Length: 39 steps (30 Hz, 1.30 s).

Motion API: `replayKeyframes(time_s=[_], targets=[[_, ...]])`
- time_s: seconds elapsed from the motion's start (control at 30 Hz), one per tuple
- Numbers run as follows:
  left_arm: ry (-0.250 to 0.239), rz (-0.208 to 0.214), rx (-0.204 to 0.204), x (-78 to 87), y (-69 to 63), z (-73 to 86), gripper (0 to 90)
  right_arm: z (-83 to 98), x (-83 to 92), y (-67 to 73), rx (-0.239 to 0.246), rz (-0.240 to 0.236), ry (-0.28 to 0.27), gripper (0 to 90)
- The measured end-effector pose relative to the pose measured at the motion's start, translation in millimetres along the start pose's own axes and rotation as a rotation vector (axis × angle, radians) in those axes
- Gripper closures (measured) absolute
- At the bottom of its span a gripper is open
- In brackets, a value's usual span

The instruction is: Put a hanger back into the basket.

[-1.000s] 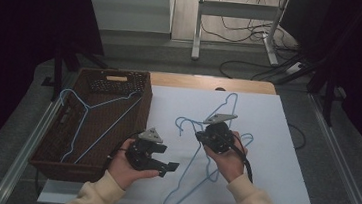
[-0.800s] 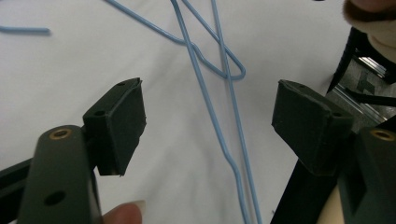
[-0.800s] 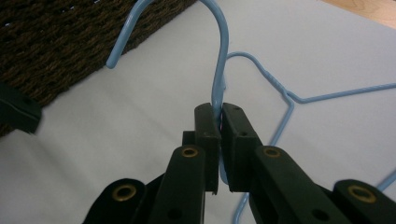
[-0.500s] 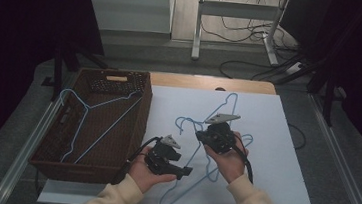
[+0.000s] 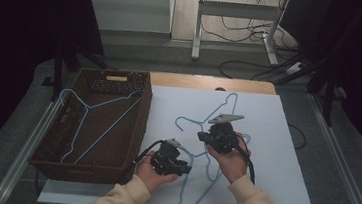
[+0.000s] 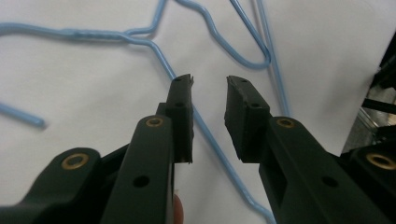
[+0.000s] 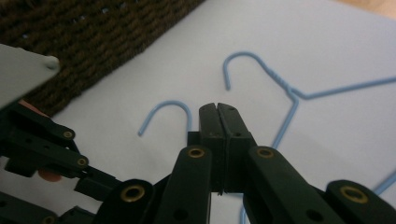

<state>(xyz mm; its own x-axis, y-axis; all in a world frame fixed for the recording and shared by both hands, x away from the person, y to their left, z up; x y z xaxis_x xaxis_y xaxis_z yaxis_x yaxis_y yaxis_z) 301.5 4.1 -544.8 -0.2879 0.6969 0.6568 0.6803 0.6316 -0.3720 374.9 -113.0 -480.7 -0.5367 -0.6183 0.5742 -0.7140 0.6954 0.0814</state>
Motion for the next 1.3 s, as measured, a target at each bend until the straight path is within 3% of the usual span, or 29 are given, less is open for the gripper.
replayKeyframes(time_s=[0.1,0.13,0.23,0.3,0.33,0.4,0.43,0.53,0.6,0.73,0.77,0.9,1.0,1.03,1.27,1.3], targets=[[-0.004,0.004,-0.003,2.1,-0.5,0.8,69.2,3.3,-1.8,-2.2,0.0,0.001,0.014,87.1],[-0.018,0.003,-0.001,5.9,-0.2,0.4,68.0,6.7,-4.5,-2.2,0.006,-0.009,0.048,83.4],[-0.028,0.001,-0.008,10.4,-1.0,0.2,64.0,10.1,-8.4,-2.4,0.009,-0.018,0.076,80.4],[-0.037,-0.004,-0.014,14.4,-1.8,0.6,59.2,14.3,-14.1,-1.4,0.003,-0.031,0.109,75.7],[-0.044,-0.009,-0.009,18.2,-1.8,1.2,56.8,17.7,-20.6,-0.6,0.01,-0.039,0.131,68.9],[-0.046,-0.012,-0.003,20.2,-1.6,1.6,54.9,19.4,-24.7,0.1,0.013,-0.046,0.145,66.9],[-0.052,-0.017,-0.003,24.4,-2.0,2.5,50.9,23.5,-35.3,2.2,0.022,-0.051,0.175,65.7],[-0.055,-0.019,-0.006,27.8,-3.1,3.4,49.2,28.0,-48.4,5.9,0.037,-0.057,0.212,65.6],[-0.062,-0.014,-0.001,30.7,-4.5,3.6,48.0,36.6,-67.3,10.4,0.071,-0.057,0.27,65.8],[-0.058,-0.011,-0.002,30.5,-3.9,4.6,47.0,44.4,-78.2,13.5,0.104,-0.05,0.318,68.0],[-0.055,-0.012,-0.002,30.1,-3.8,5.0,46.8,45.2,-79.5,15.1,0.143,-0.029,0.328,72.7],[-0.048,-0.009,-0.006,27.9,-5.2,6.0,46.1,45.6,-79.2,19.0,0.169,-0.031,0.348,85.6],[-0.046,-0.01,-0.01,26.9,-6.4,6.3,45.5,45.3,-78.9,19.3,0.175,-0.024,0.35,85.8],[-0.044,-0.014,-0.012,25.4,-6.6,6.6,44.9,44.2,-76.9,18.2,0.186,0.002,0.326,86.0],[-0.03,-0.034,-0.021,14.6,-5.1,7.0,44.0,19.5,-46.5,11.8,0.085,0.01,0.163,86.2],[-0.033,-0.037,-0.021,11.4,-5.2,6.5,44.0,19.5,-46.5,11.8,0.085,0.01,0.163,86.2]])
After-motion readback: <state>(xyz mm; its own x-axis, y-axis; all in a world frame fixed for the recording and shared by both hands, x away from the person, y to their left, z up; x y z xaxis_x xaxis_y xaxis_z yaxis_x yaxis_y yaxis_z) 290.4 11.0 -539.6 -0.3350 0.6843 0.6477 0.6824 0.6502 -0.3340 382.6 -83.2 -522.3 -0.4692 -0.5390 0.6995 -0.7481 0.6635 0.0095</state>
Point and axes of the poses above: each handheld gripper's, and its own axes: x roughly backward along the jaws, z roughly out of its underside, y roughly to its left, the point moved 6 cm from there along -x, roughly forward along the jaws, and after that the axes turned 9 degrees about -y, right-handed, at the moved point
